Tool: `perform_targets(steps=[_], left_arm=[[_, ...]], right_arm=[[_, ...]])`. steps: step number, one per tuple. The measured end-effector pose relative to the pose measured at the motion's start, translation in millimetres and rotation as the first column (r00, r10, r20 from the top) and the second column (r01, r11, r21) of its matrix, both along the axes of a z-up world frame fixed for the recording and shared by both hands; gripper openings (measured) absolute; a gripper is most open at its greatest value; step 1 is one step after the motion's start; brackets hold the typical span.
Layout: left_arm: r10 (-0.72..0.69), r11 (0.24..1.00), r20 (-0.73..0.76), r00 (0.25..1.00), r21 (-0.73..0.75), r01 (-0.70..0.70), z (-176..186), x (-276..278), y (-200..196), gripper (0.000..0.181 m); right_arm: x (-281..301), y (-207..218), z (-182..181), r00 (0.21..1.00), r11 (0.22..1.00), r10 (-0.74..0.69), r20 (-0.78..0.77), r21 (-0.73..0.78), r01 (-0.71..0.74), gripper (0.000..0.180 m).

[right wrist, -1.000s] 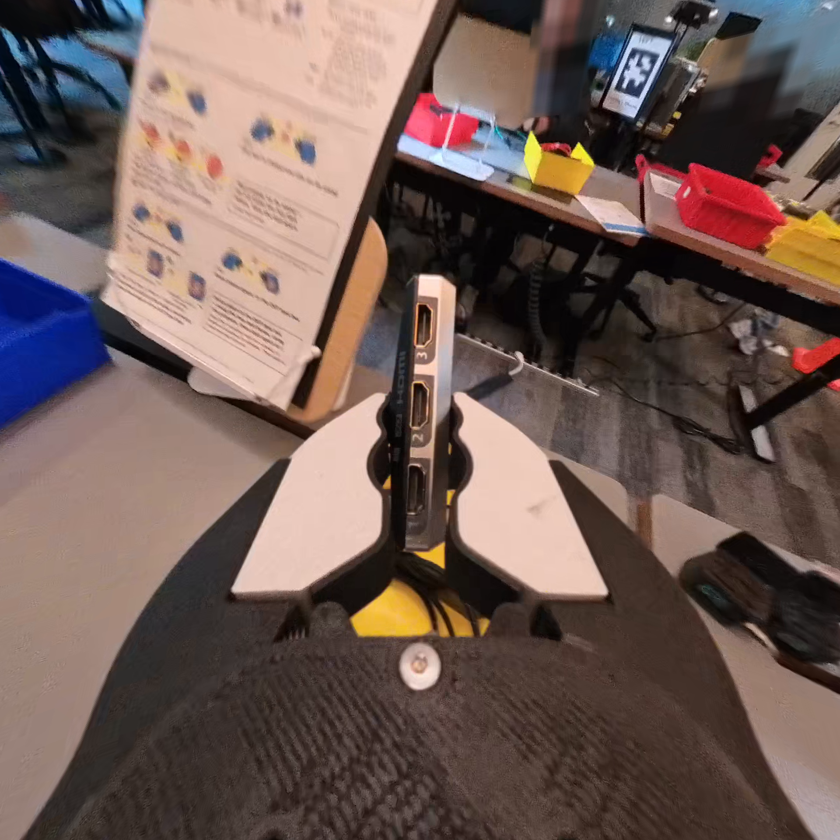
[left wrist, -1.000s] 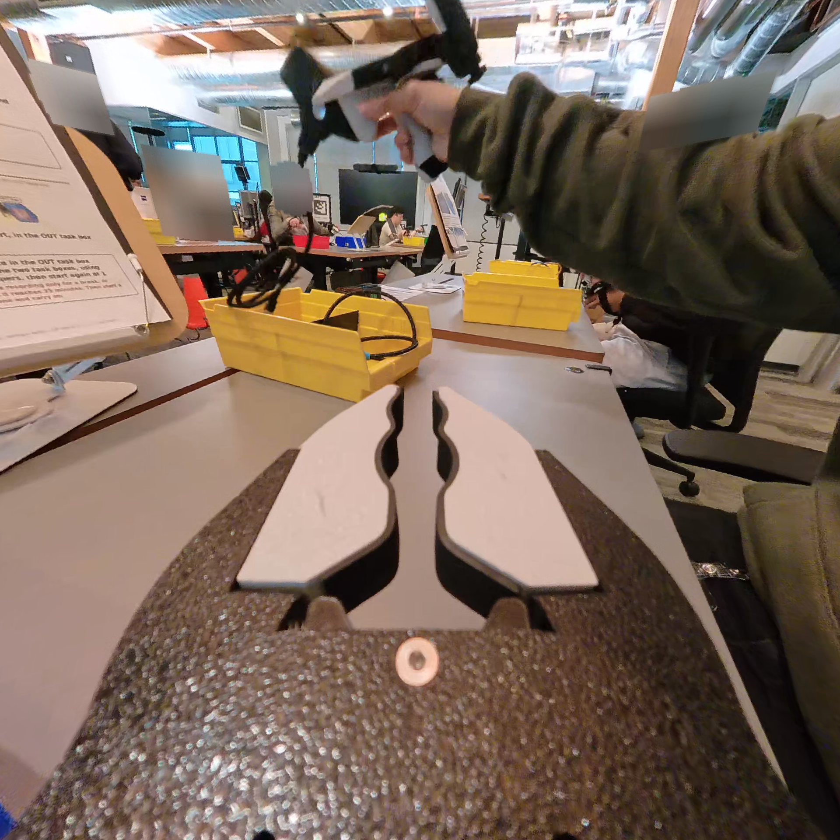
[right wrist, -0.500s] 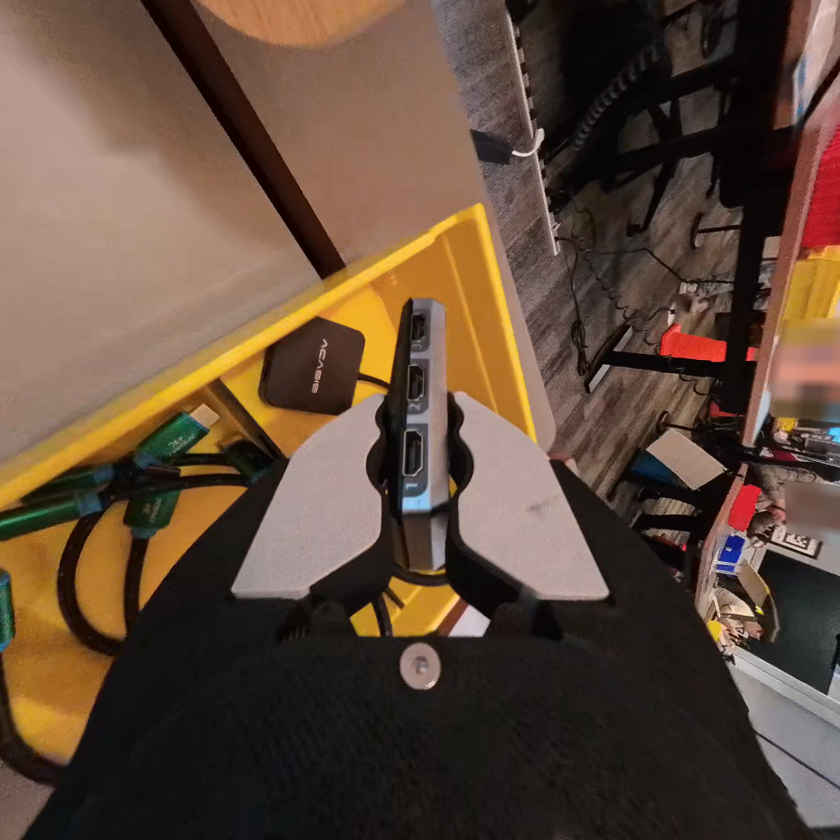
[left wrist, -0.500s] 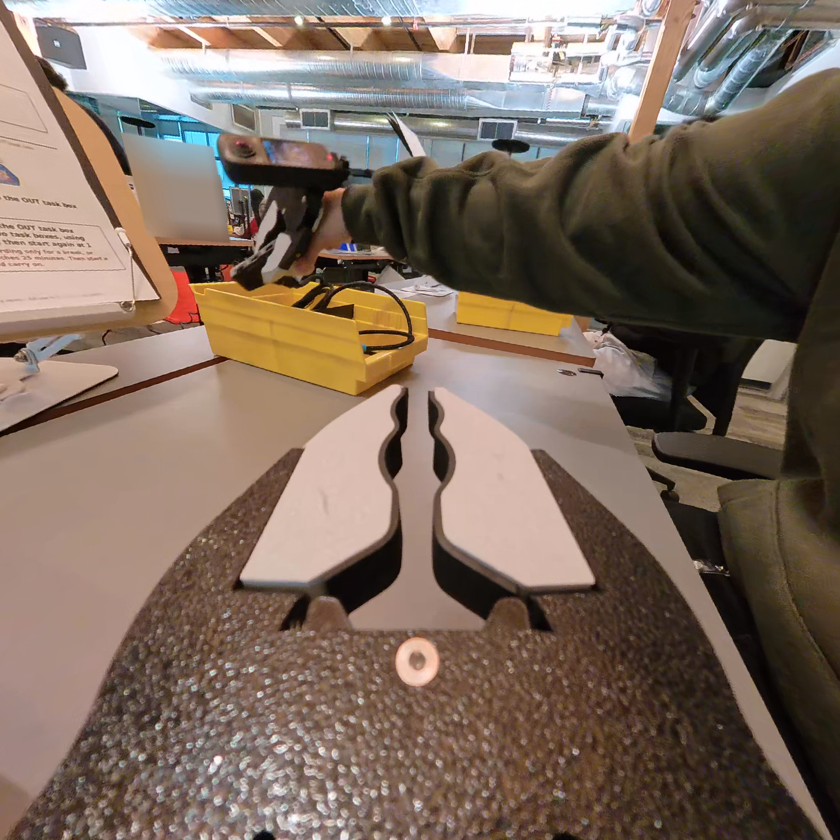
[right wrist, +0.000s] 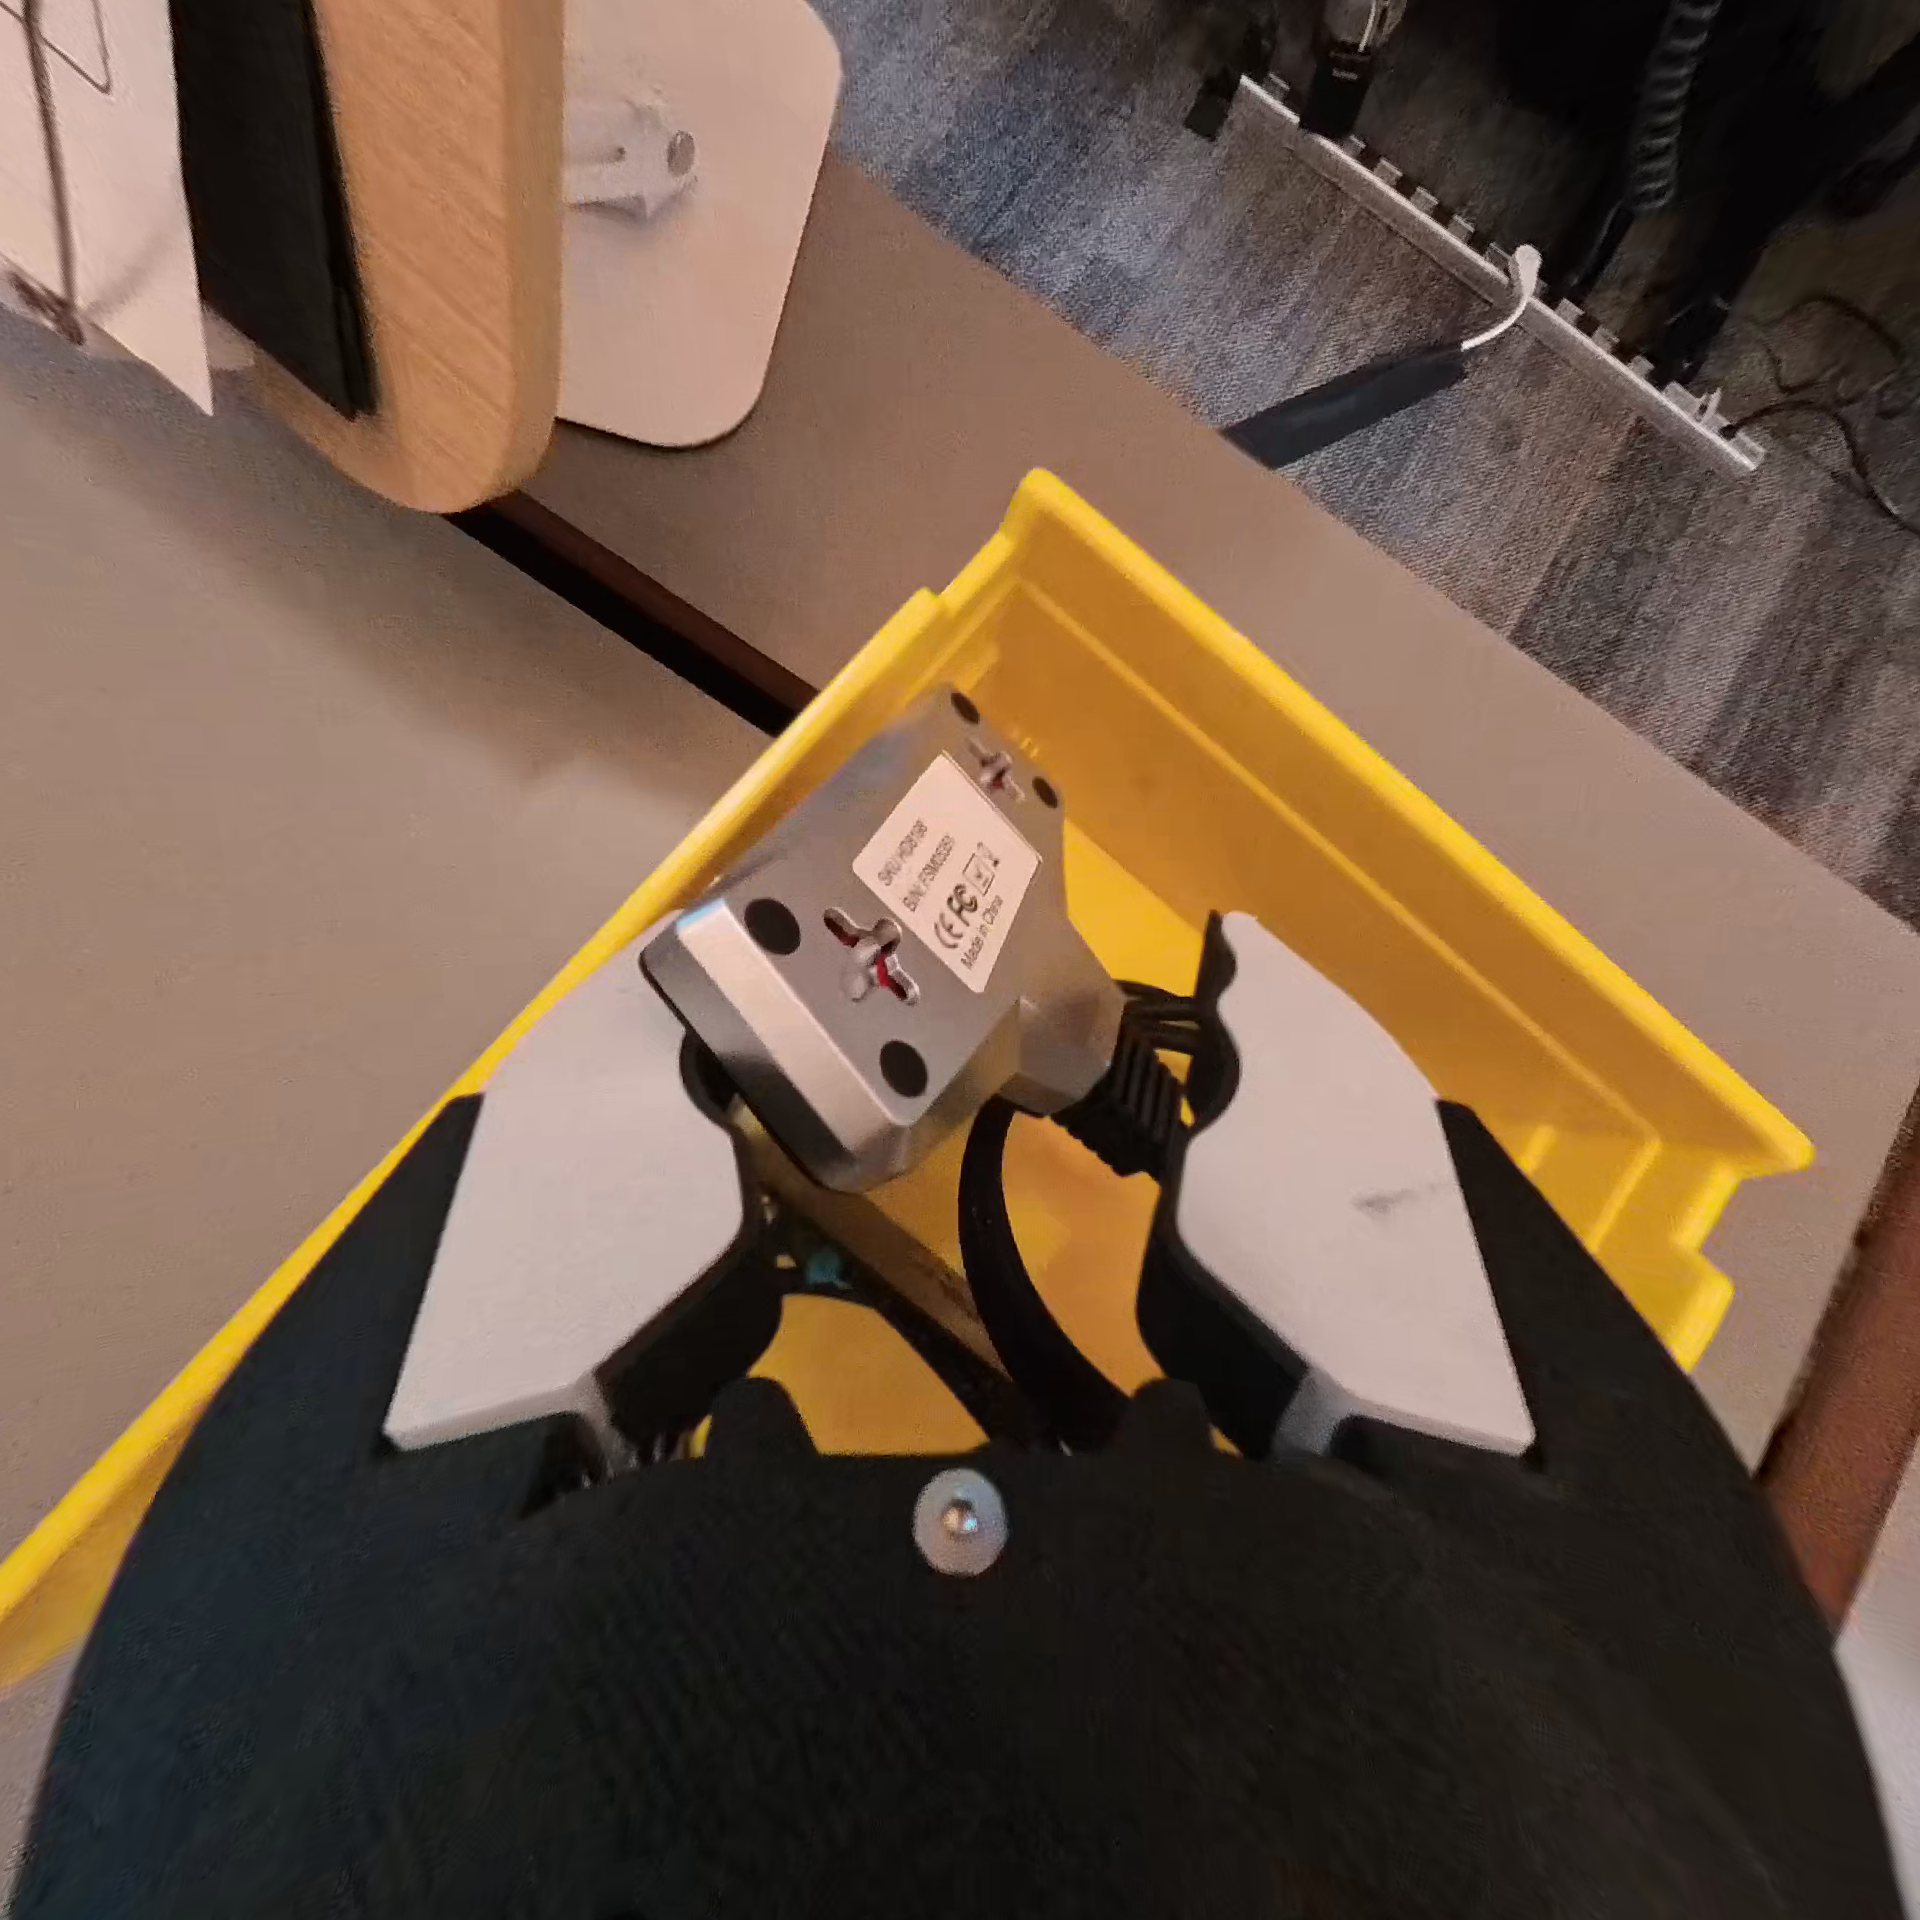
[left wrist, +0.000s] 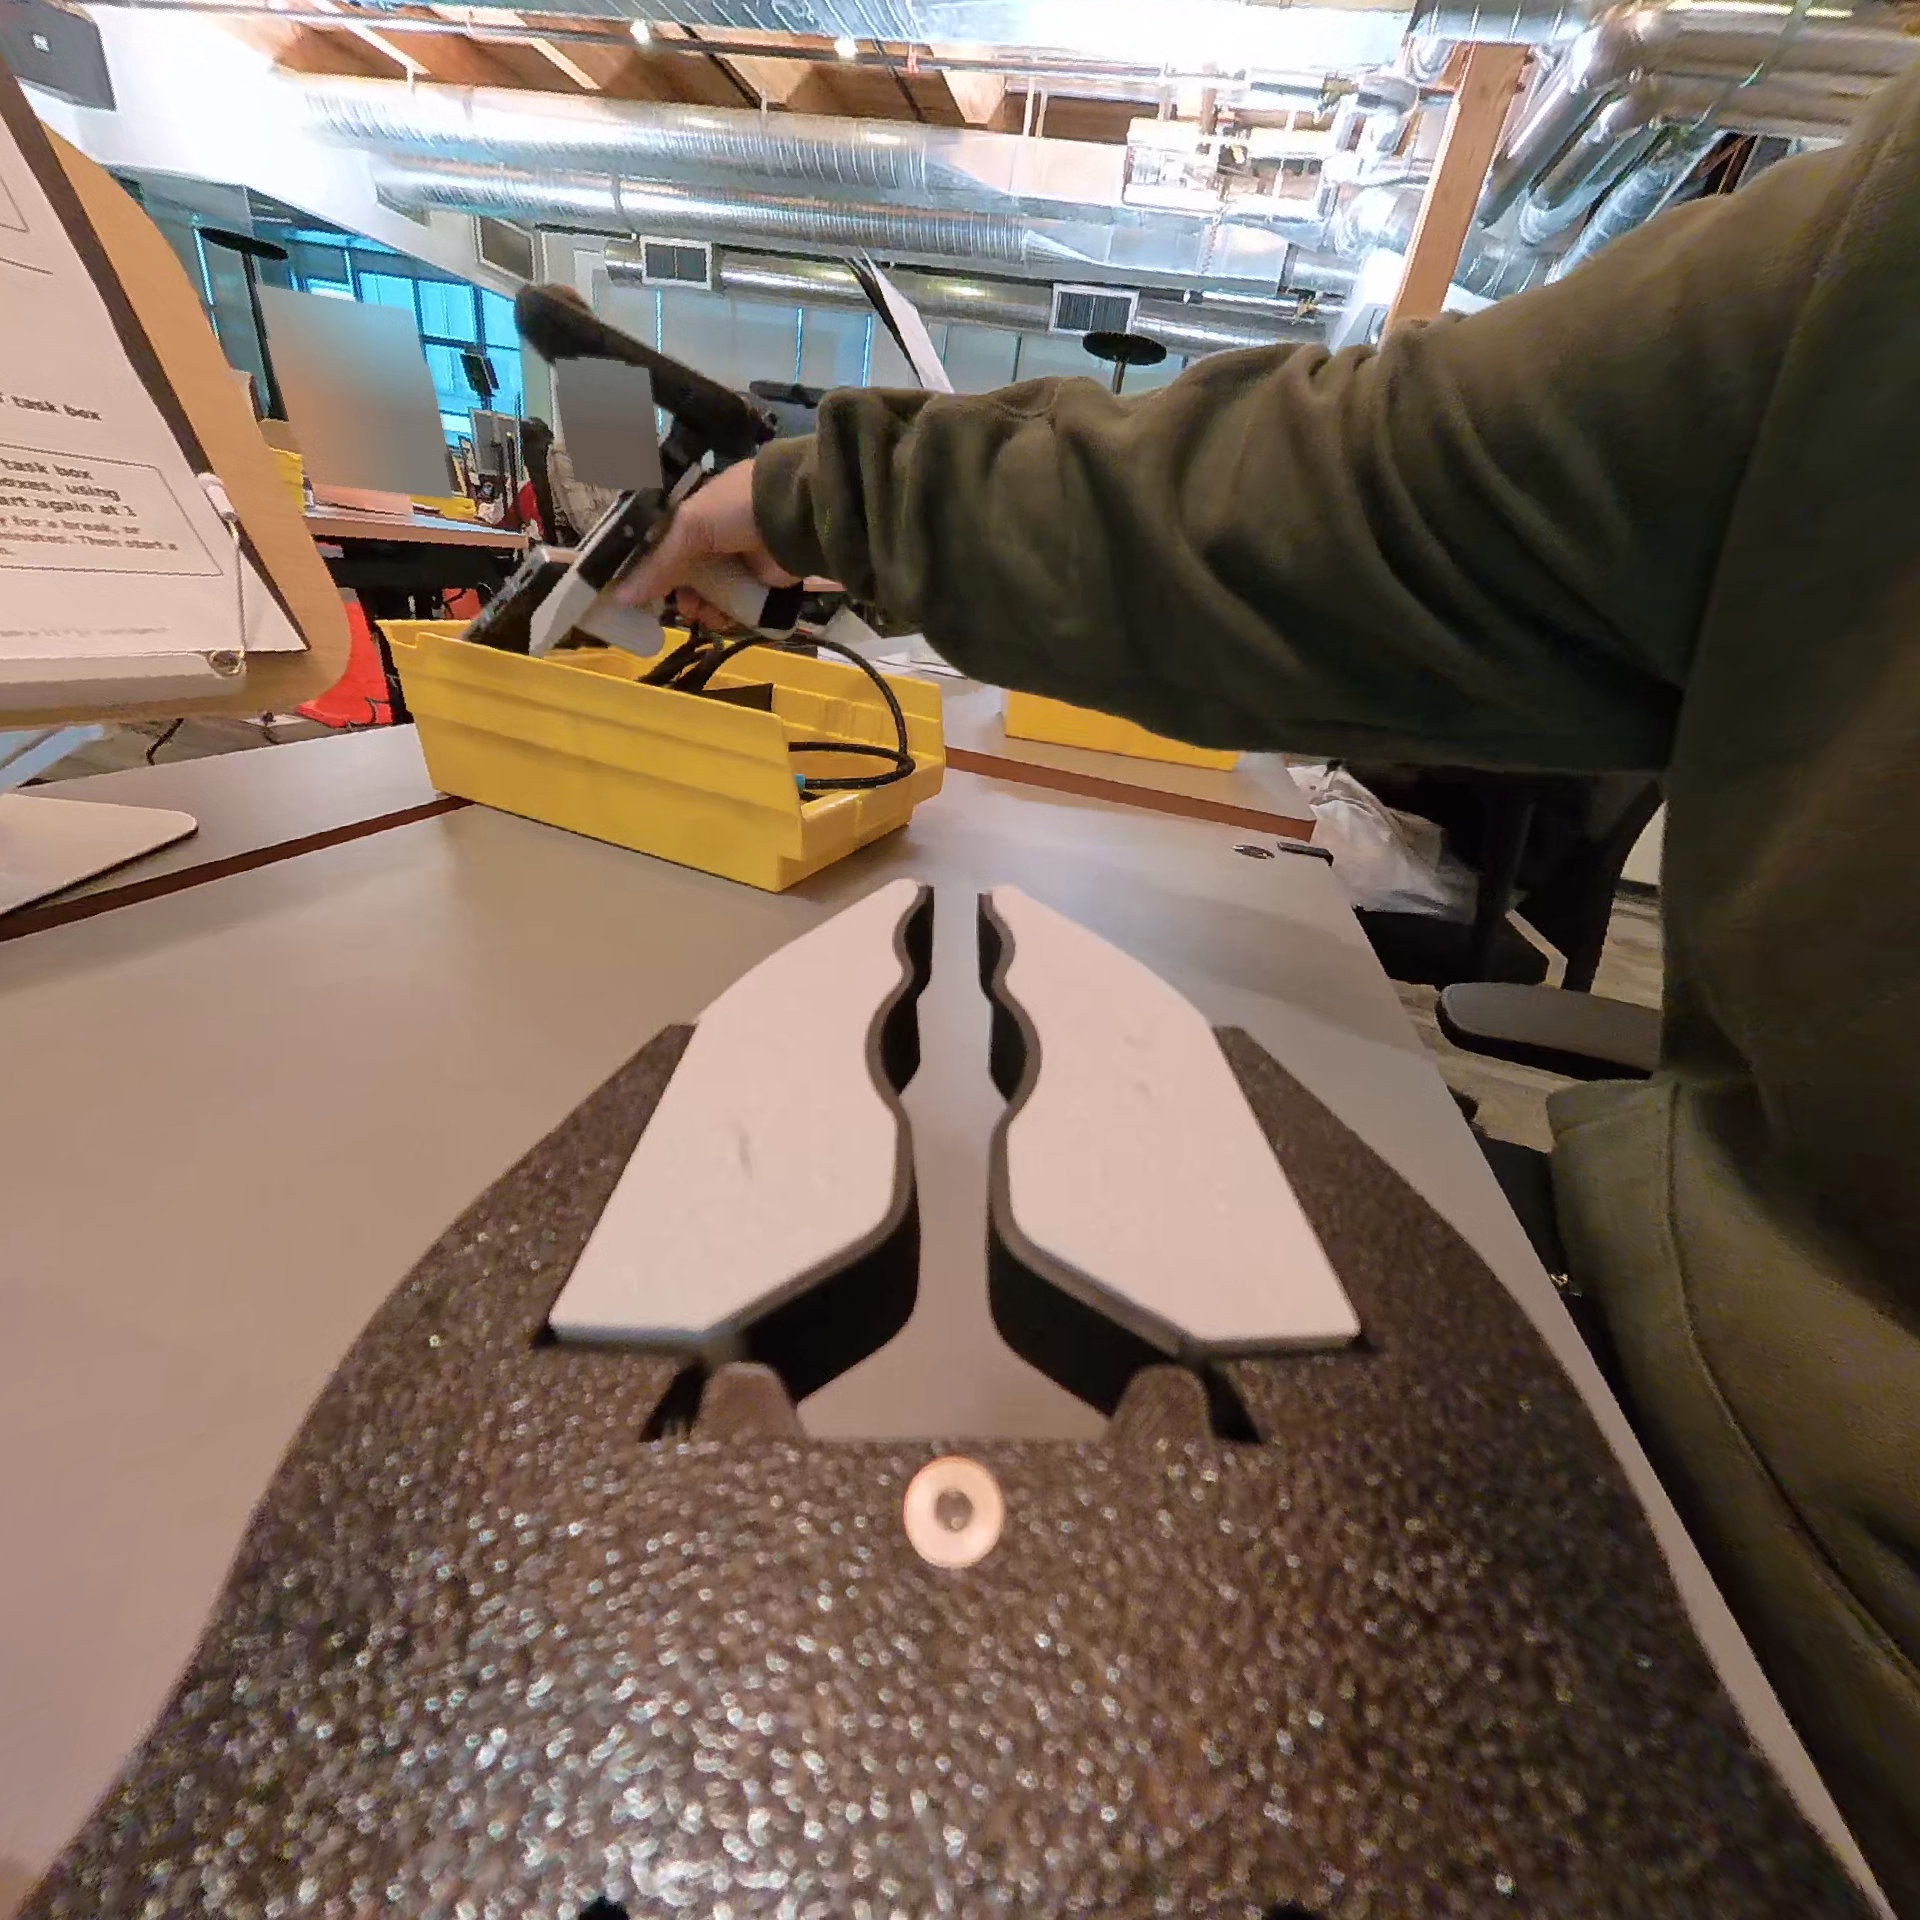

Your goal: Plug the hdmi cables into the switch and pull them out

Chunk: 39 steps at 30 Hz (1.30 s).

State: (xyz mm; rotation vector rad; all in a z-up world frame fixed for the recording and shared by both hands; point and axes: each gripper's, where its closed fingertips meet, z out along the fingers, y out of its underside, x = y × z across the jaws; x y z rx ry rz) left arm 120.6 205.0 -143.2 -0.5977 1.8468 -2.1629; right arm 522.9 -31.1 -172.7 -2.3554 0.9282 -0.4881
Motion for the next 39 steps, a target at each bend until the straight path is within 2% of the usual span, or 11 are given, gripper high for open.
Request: perform_targets(steps=[3,5,7,15,16,17,21,26,30,35,39], left_arm=[[-0.007,1.0,-0.012,1.0,0.014,0.007,-4.1,0.0,-3.0,0.007],[-0.018,1.0,-0.018,1.0,0.025,0.018,-5.8,-1.2,-5.0,0.007],[-0.019,0.999,-0.024,1.0,0.033,0.02,-7.5,-1.4,-6.0,0.007],[-0.037,0.998,-0.022,0.999,0.049,0.038,-7.5,-5.3,-10.6,0.007],[-0.046,0.997,-0.033,0.998,0.053,0.048,-9.3,-5.7,-12.0,0.007],[-0.05,0.997,-0.039,0.998,0.057,0.052,-10.9,-5.8,-12.8,0.008],[-0.051,0.996,-0.022,0.998,0.076,0.053,-10.0,-7.6,-14.6,0.007],[-0.043,0.996,0.008,0.999,0.073,0.042,-2.7,-9.5,-12.7,0.007],[-0.02,0.998,-0.006,1.0,0.063,0.02,-3.7,-5.4,-13.8,0.008],[0.049,0.994,-0.014,0.999,0.097,-0.047,-10.5,3.2,-29.8,0.011],[0.158,0.97,-0.023,0.987,0.19,-0.151,-16.8,16.0,-46.7,0.022]], right_arm=[[-2.6,-15.3,7.3,1.0,0.997,-0.014,0.024,-0.076,0.016,0.085],[-17.8,-11.5,-1.3,0.995,0.982,0.092,-0.031,-0.166,-0.096,0.072],[-23.8,-21.3,-10.0,0.99,0.938,0.13,-0.05,-0.318,-0.139,0.082],[-18.4,-29.9,2.0,0.997,0.963,-0.077,-0.003,-0.26,0.074,0.078],[-26.6,-27.6,-2.9,0.997,0.961,-0.054,-0.05,-0.274,0.038,0.068],[-35.3,-25.3,-6.7,0.997,0.956,-0.011,-0.081,-0.294,-0.014,0.073],[-30.8,-43.3,14.0,0.993,0.917,-0.05,0.103,-0.39,0.087,0.076],[-80.8,-30.0,67.7,0.928,0.992,-0.125,0.35,0.04,0.118,0.076],[-174.8,-38.2,97.0,0.87,0.884,-0.237,0.432,0.467,0.009,0.088],[-258.9,-91.4,61.5,0.786,0.819,-0.412,0.46,0.565,0.099,0.09],[-276.4,-127.6,46.5,0.741,0.812,-0.481,0.469,0.557,0.174,0.09]])
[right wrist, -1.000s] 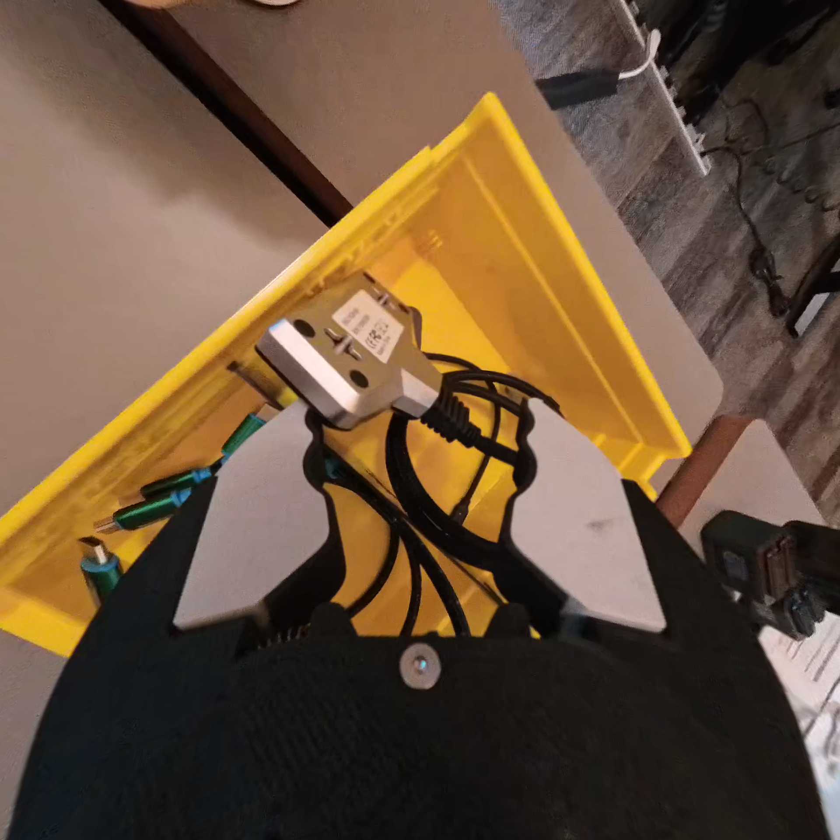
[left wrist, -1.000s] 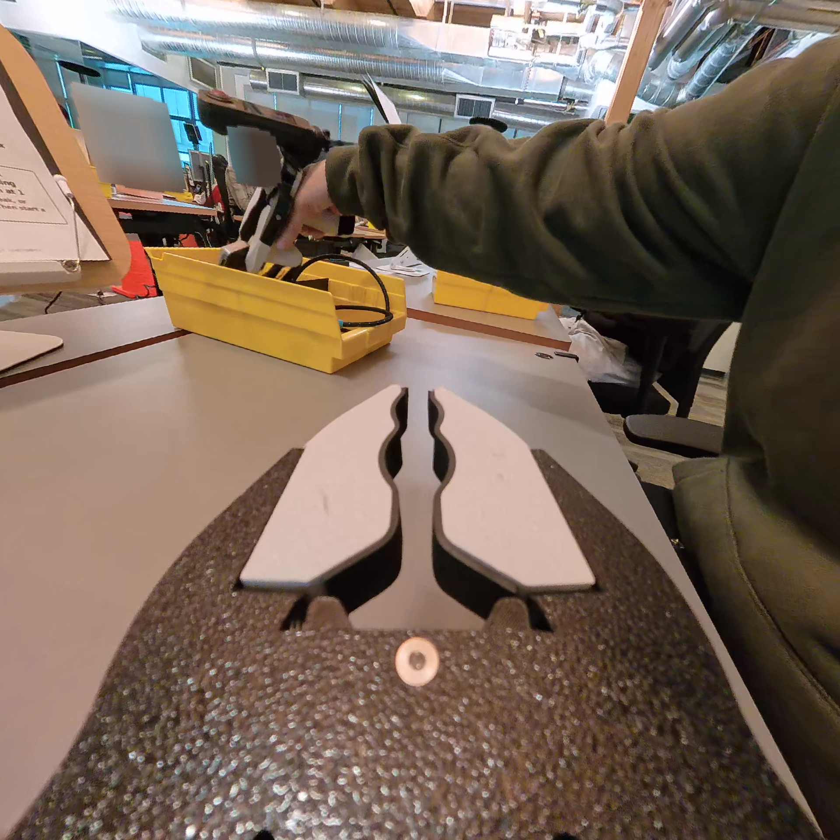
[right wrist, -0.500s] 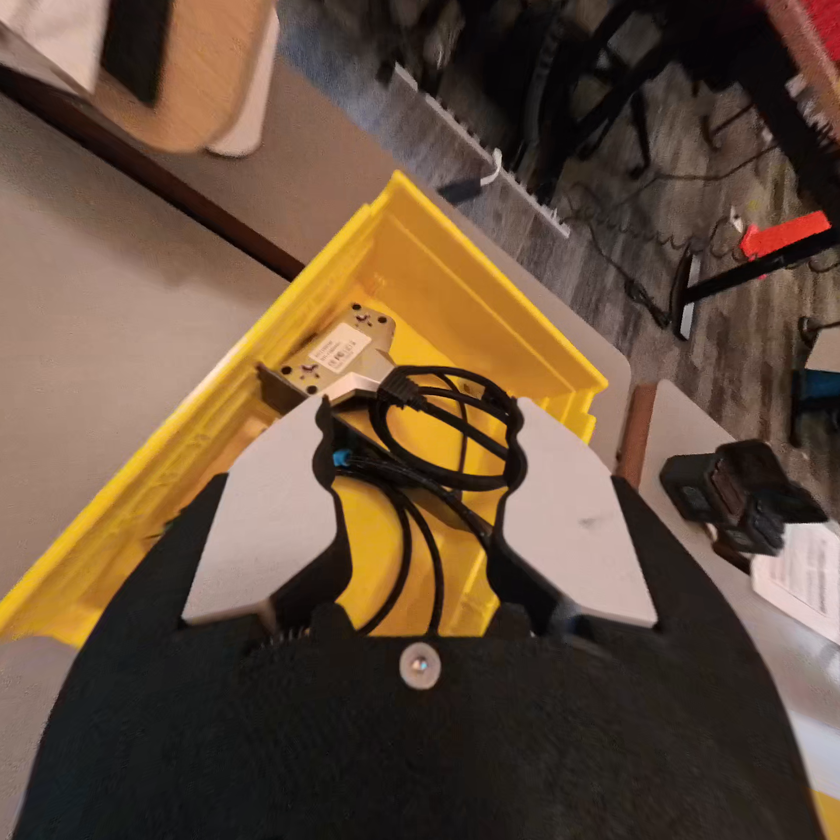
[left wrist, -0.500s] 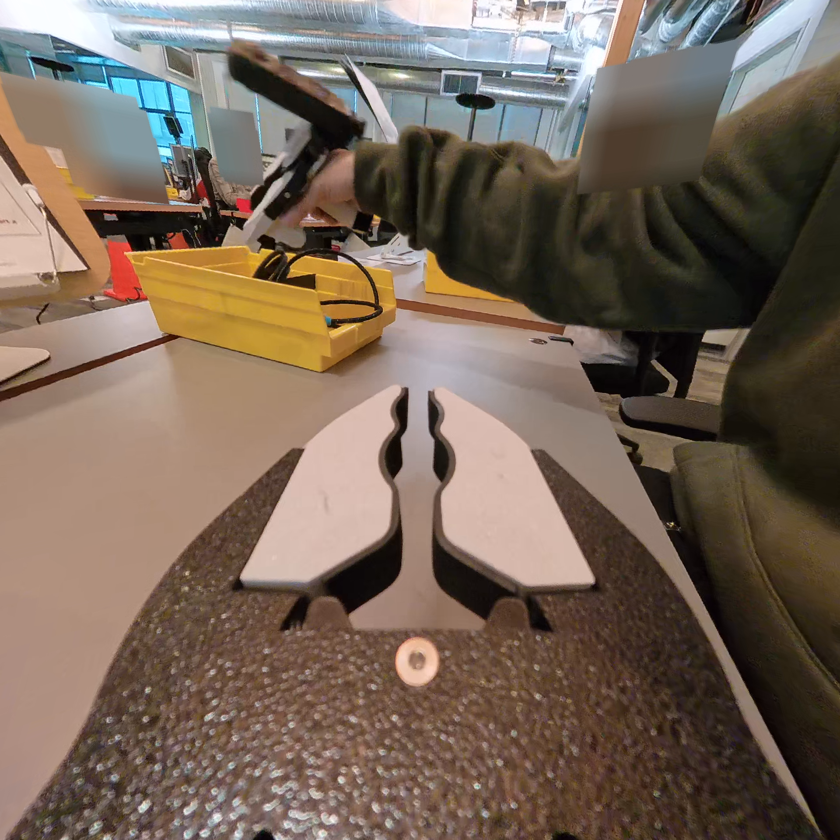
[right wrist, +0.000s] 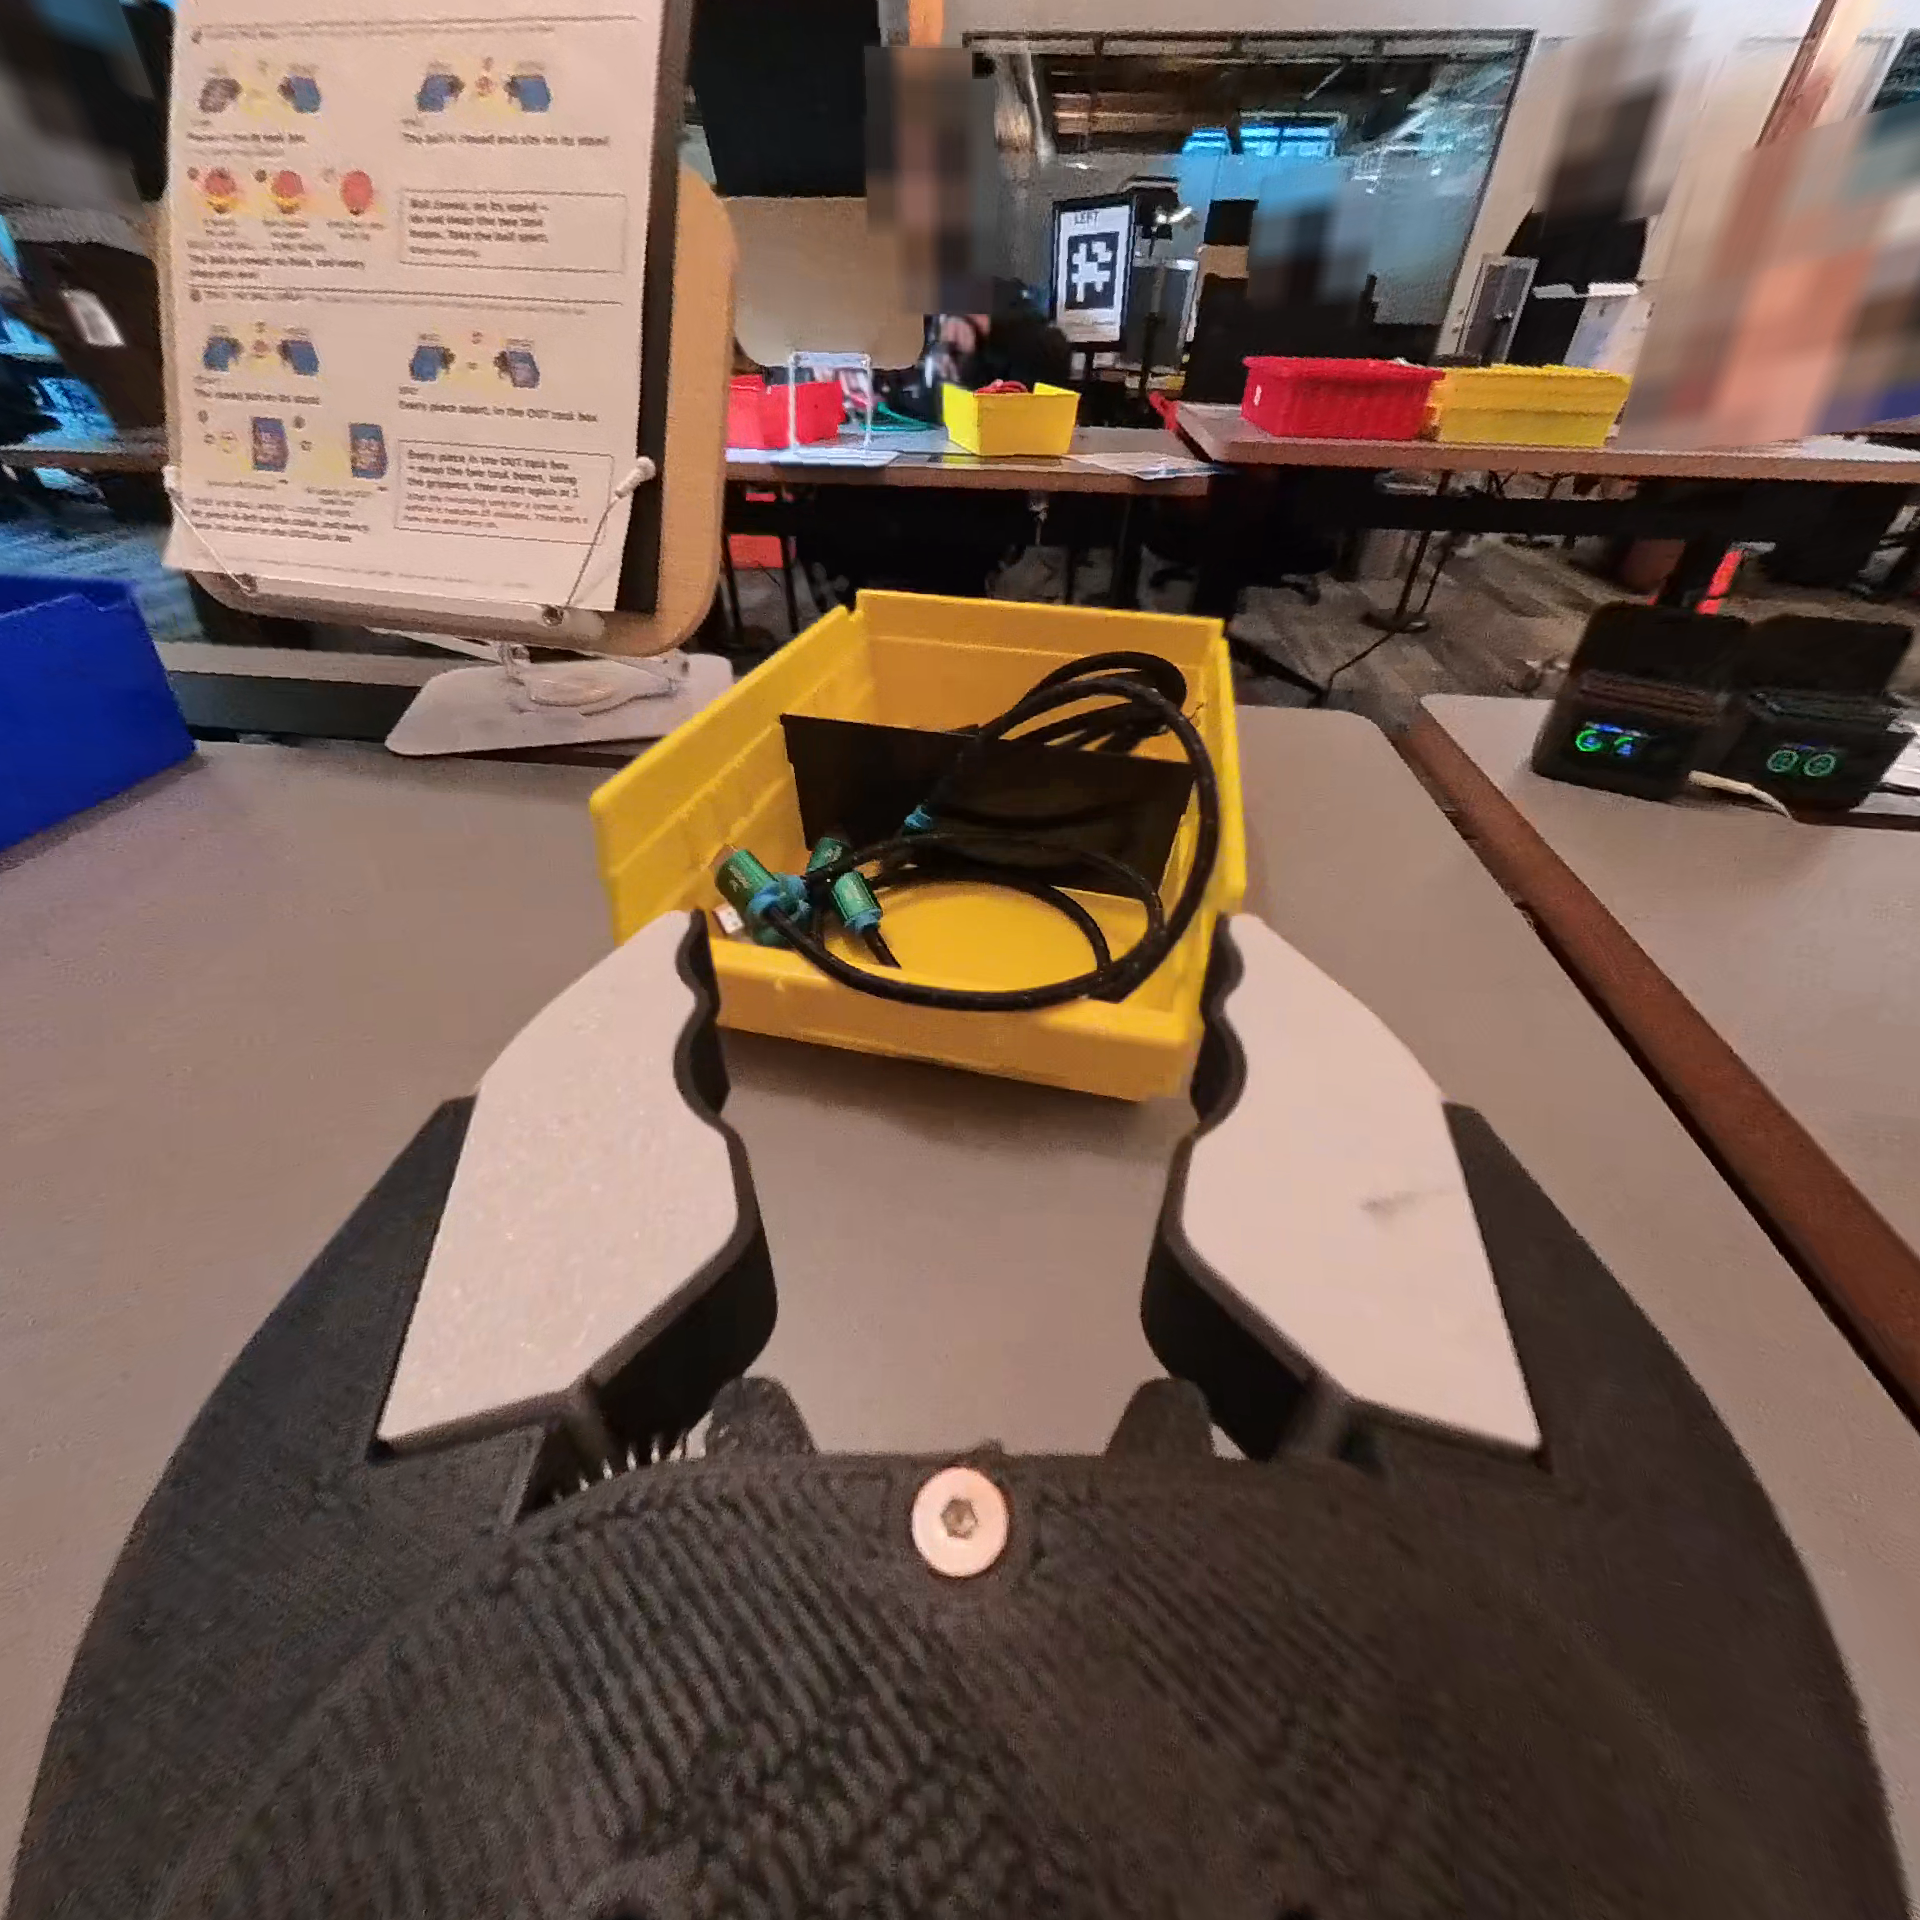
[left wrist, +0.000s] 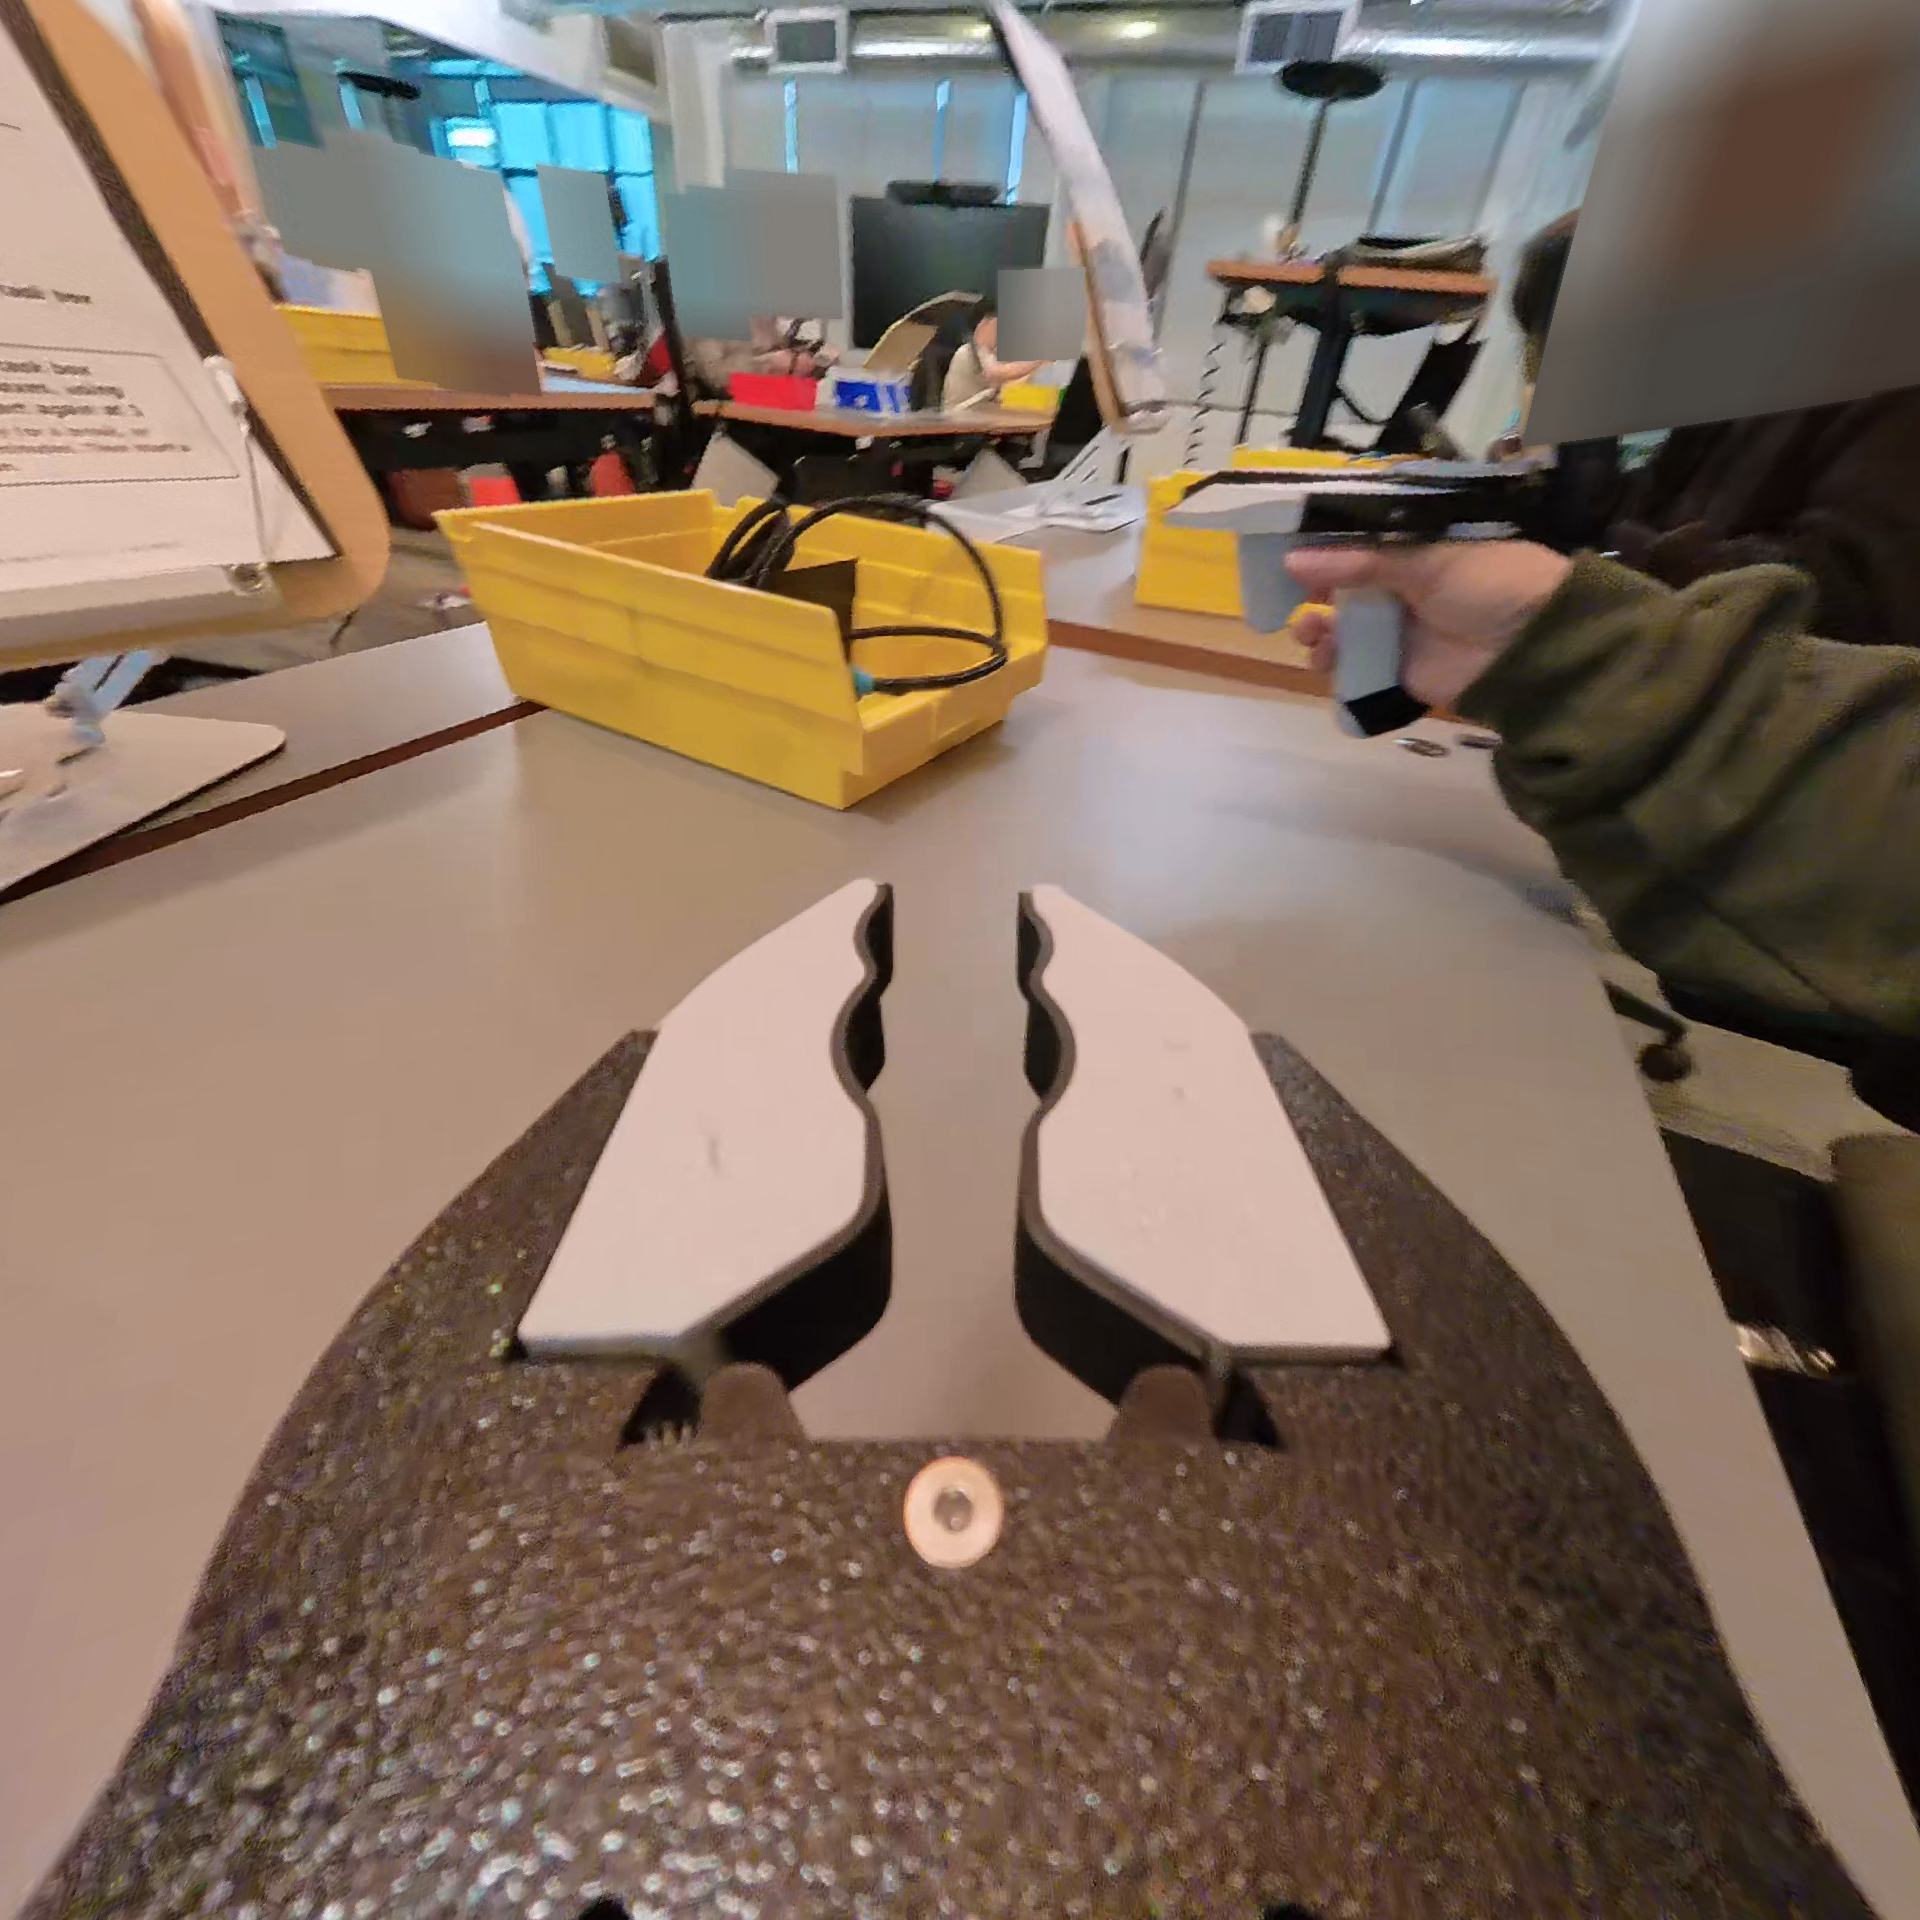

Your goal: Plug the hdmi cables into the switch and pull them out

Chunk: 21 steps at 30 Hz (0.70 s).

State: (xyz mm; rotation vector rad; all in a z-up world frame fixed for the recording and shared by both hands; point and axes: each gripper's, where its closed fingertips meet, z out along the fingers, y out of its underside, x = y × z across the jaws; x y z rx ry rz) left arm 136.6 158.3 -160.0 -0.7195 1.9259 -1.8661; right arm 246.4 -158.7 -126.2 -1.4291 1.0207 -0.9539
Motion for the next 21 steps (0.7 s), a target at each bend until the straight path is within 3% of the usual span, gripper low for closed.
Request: perform_targets(steps=[4,6,10,16,19,21], left_arm=[[0.159,0.987,-0.086,0.984,0.028,-0.157,-3.9,23.3,-23.5,0.036],[0.163,0.986,-0.125,0.979,0.068,-0.155,-2.0,34.9,-45.9,0.048],[0.137,0.959,-0.168,0.976,0.27,-0.088,7.7,69.8,-89.0,0.054],[0.208,0.888,-0.222,0.952,0.451,-0.089,28.4,159.1,-130.8,0.06],[0.325,0.841,-0.305,0.895,0.526,-0.126,25.2,212.5,-137.6,0.065],[0.367,0.852,-0.406,0.837,0.507,-0.128,23.8,237.7,-148.8,0.063]], right_arm=[[6.1,-12.2,2.0,0.999,0.999,0.019,-0.04,-0.032,-0.02,0.089],[10.3,-20.6,6.7,0.999,0.998,-0.016,-0.044,-0.066,0.013,0.082],[10.4,-17.2,6.2,0.999,0.995,0.029,-0.015,-0.093,-0.03,0.078],[7.9,-20.0,-9.5,0.993,0.985,0.112,-0.037,-0.128,-0.116,0.049],[8.9,-27.1,-13.7,0.992,0.986,0.108,-0.056,-0.119,-0.115,0.059],[8.5,-28.3,-16.6,0.991,0.984,0.113,-0.074,-0.132,-0.122,0.063]])
